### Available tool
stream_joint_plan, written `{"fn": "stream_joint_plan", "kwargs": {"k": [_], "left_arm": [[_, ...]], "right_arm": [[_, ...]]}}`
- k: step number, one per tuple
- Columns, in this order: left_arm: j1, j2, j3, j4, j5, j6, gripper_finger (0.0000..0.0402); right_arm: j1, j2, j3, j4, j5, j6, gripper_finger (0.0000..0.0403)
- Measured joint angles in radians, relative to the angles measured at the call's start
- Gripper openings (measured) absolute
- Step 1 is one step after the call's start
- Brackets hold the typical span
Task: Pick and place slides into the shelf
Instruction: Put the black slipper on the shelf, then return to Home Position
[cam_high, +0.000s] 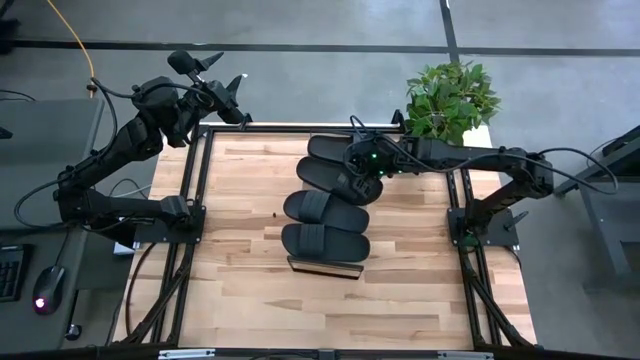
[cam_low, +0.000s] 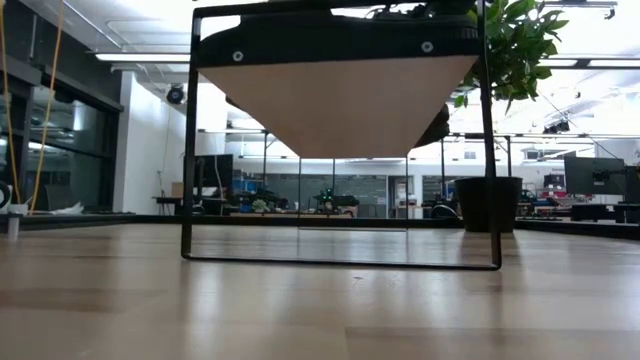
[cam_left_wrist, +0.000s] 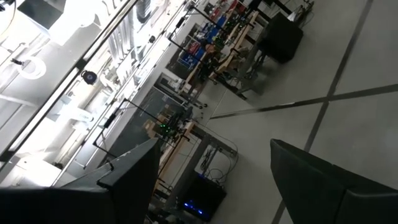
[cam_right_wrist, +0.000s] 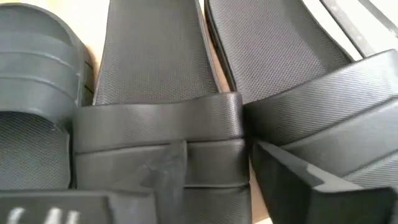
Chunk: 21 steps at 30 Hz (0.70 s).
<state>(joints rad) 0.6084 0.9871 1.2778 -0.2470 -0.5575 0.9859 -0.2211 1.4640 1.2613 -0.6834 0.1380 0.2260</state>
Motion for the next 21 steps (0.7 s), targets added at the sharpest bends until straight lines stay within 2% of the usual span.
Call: {"fn": "stream_joint_plan", "kwargs": {"k": [6, 17, 21], "left_arm": [[0.0, 0.0, 0.0, 0.0, 0.0, 0.0, 0.0287], [0.0, 0.0, 0.0, 0.0, 0.024, -0.047, 0.0287], [0.0, 0.0, 0.0, -0.026, 0.081, -0.112, 0.0287]], "right_arm": [[0.0, -0.021, 0.0, 0.001, 0.021, -0.026, 0.0227], [-0.001, -0.071, -0.001, 0.013, 0.047, -0.051, 0.0231], [-0.001, -0.086, -0.001, 0.033, 0.046, -0.071, 0.0231]]}}
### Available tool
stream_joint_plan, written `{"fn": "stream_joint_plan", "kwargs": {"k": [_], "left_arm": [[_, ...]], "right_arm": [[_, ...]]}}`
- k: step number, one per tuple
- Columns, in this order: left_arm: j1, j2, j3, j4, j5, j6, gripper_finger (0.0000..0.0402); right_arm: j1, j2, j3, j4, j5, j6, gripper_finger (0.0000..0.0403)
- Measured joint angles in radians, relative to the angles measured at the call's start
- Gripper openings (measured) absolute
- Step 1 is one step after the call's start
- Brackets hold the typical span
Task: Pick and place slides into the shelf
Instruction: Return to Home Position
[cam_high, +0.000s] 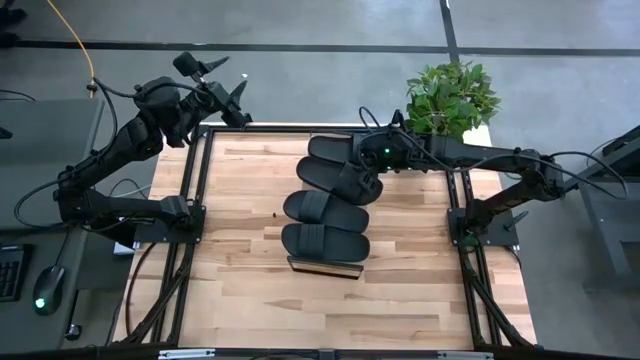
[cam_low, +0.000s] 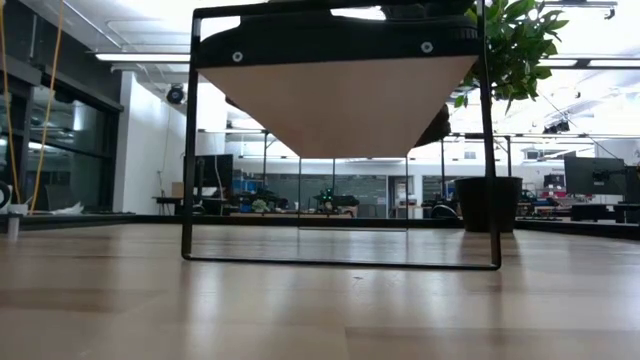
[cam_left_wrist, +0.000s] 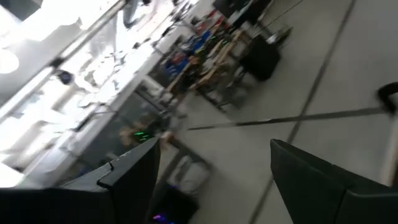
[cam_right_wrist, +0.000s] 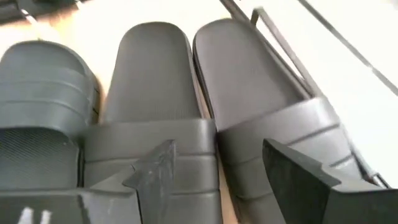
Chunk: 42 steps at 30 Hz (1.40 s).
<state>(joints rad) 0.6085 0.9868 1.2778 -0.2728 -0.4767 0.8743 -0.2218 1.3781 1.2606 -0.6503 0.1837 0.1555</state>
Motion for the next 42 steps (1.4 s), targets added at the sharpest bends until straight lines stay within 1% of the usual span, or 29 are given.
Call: {"fn": "stream_joint_plan", "kwargs": {"k": [4, 7, 10, 13, 16, 19, 22, 25, 27, 29, 33, 38, 40, 42], "left_arm": [[0.0, 0.0, 0.0, -0.057, 0.078, -0.107, 0.0287], [0.0, 0.0, 0.0, -0.11, 0.143, -0.205, 0.0287], [0.0, 0.0, 0.0, -0.172, 0.237, -0.302, 0.0287], [0.0, 0.0, 0.0, -0.228, 0.327, -0.413, 0.0287], [0.0, 0.0, 0.0, -0.273, 0.438, -0.522, 0.0287], [0.0, -0.001, 0.0, -0.302, 0.584, -0.589, 0.0287], [0.0, -0.001, 0.0, -0.315, 0.74, -0.629, 0.0287], [0.0, -0.001, 0.0, -0.331, 0.838, -0.653, 0.0287], [0.0, -0.001, 0.0, -0.359, 0.874, -0.662, 0.0287], [0.0, -0.001, 0.0, -0.379, 0.885, -0.672, 0.0287], [0.0, 0.007, 0.0, -0.394, 0.856, -0.673, 0.0287], [0.0, 0.013, 0.0, -0.445, 0.848, -0.745, 0.0287], [0.0, 0.015, -0.001, -0.461, 0.873, -0.749, 0.0287], [-0.006, 0.015, 0.0, -0.47, 0.935, -0.745, 0.0287]], "right_arm": [[0.002, -0.013, 0.0, 0.05, -0.012, -0.037, 0.0231], [0.002, -0.02, 0.0, 0.105, -0.054, -0.052, 0.0231], [0.002, -0.022, 0.0, 0.162, -0.092, -0.052, 0.0231], [0.002, -0.025, 0.0, 0.211, -0.098, -0.052, 0.0231], [0.002, -0.025, 0.0, 0.242, -0.093, -0.045, 0.0231], [0.005, -0.025, 0.0, 0.244, -0.083, -0.011, 0.0231], [0.005, -0.025, 0.0, 0.244, -0.083, 0.001, 0.0231], [0.005, -0.025, 0.0, 0.244, -0.083, 0.001, 0.0231], [0.005, -0.025, 0.0, 0.244, -0.082, 0.004, 0.0231], [0.005, -0.024, 0.0, 0.243, -0.082, 0.021, 0.0231], [0.005, -0.024, 0.0, 0.244, -0.082, 0.084, 0.0231], [0.005, -0.024, 0.0, 0.235, -0.084, 0.109, 0.0231], [0.005, -0.024, 0.0, 0.237, -0.089, 0.108, 0.0231], [0.005, -0.024, 0.0, 0.238, -0.091, 0.106, 0.0231]]}}
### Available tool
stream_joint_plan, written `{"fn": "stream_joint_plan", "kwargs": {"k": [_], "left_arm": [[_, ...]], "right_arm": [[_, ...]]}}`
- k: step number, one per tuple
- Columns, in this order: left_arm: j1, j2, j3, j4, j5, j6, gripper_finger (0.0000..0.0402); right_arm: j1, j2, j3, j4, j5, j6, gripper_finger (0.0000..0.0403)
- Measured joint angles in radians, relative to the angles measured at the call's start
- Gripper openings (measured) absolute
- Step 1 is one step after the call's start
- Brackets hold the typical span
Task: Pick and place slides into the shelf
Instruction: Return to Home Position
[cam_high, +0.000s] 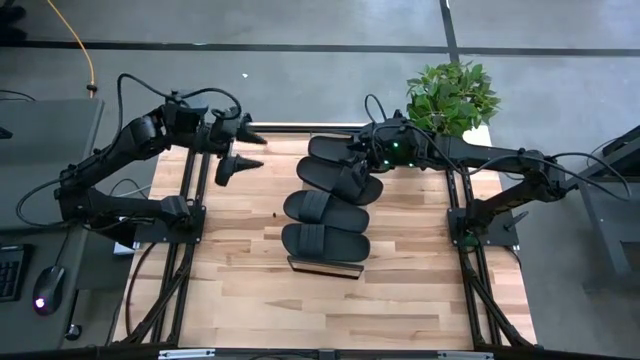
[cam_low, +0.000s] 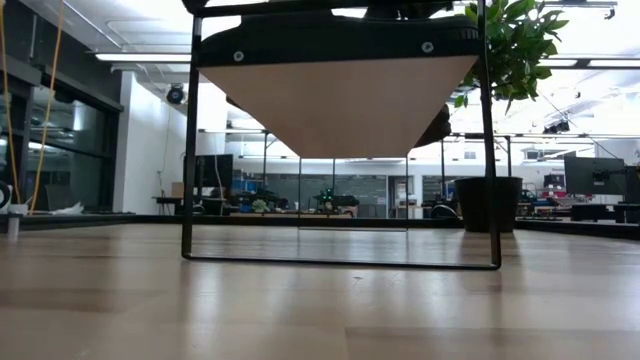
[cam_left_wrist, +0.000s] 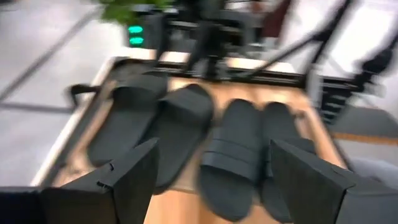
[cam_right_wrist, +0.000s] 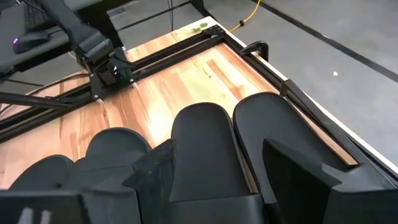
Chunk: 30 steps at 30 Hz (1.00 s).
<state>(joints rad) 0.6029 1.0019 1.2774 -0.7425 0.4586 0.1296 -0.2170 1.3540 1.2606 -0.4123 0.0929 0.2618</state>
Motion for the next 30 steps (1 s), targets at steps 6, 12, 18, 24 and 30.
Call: {"fn": "stream_joint_plan", "kwargs": {"k": [6, 12, 18, 24, 30], "left_arm": [[-0.147, -0.01, -0.023, 0.069, 0.079, 0.081, 0.0287], [-0.356, -0.022, -0.051, 0.153, -0.224, 0.042, 0.0287], [-0.508, -0.026, -0.059, 0.165, -0.391, 0.021, 0.0287], [-0.612, -0.051, -0.059, 0.157, -0.514, 0.006, 0.0287], [-0.651, -0.139, -0.096, 0.108, -0.607, -0.006, 0.0287]], "right_arm": [[0.032, -0.001, 0.0, 0.033, -0.051, -0.038, 0.0231], [0.069, -0.035, 0.0, 0.058, -0.117, -0.06, 0.0231], [0.118, -0.13, 0.0, 0.049, -0.151, -0.066, 0.0231], [0.21, -0.236, 0.001, 0.05, -0.157, -0.115, 0.0231], [0.302, -0.305, 0.001, 0.023, -0.122, -0.139, 0.0231]]}}
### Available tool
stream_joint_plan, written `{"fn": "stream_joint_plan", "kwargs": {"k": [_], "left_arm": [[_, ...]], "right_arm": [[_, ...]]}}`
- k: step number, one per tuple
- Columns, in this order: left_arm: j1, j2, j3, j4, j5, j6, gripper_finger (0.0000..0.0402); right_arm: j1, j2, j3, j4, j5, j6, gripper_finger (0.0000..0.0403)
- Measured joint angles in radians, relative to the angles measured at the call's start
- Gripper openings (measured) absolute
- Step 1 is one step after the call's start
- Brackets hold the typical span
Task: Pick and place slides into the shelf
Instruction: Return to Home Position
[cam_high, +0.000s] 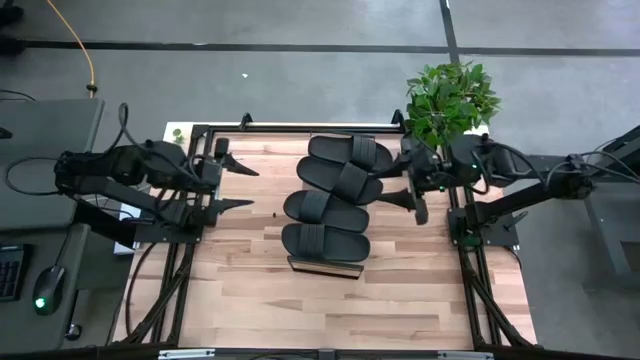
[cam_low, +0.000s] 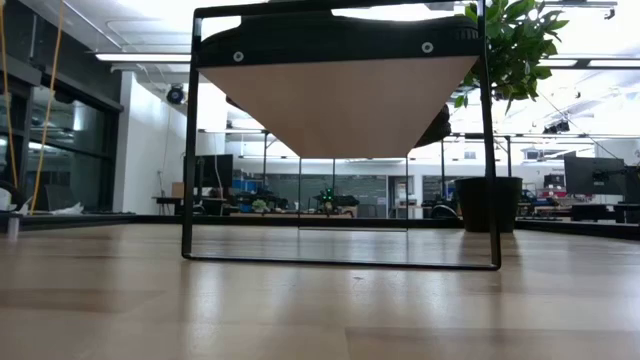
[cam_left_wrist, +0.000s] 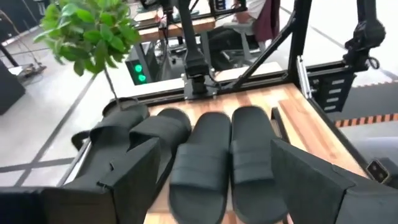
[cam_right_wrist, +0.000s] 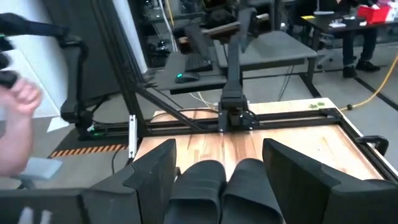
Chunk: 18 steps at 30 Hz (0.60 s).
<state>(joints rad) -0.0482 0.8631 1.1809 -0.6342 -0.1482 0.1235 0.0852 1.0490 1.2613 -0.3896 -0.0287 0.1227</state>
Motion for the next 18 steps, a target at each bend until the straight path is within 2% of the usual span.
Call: {"fn": "stream_joint_plan", "kwargs": {"k": [7, 13, 18], "left_arm": [[0.015, -0.201, -0.192, 0.096, -0.025, 0.01, 0.0287], [0.073, -0.358, -0.338, 0.125, 0.013, -0.041, 0.0287], [0.111, -0.43, -0.418, 0.145, 0.05, -0.05, 0.0287]], "right_arm": [[0.064, -0.037, 0.0, -0.02, 0.051, -0.02, 0.0231], [0.08, -0.043, 0.0, -0.033, 0.052, -0.026, 0.0231], [0.092, -0.054, -0.022, -0.013, 0.044, -0.03, 0.0231]]}}
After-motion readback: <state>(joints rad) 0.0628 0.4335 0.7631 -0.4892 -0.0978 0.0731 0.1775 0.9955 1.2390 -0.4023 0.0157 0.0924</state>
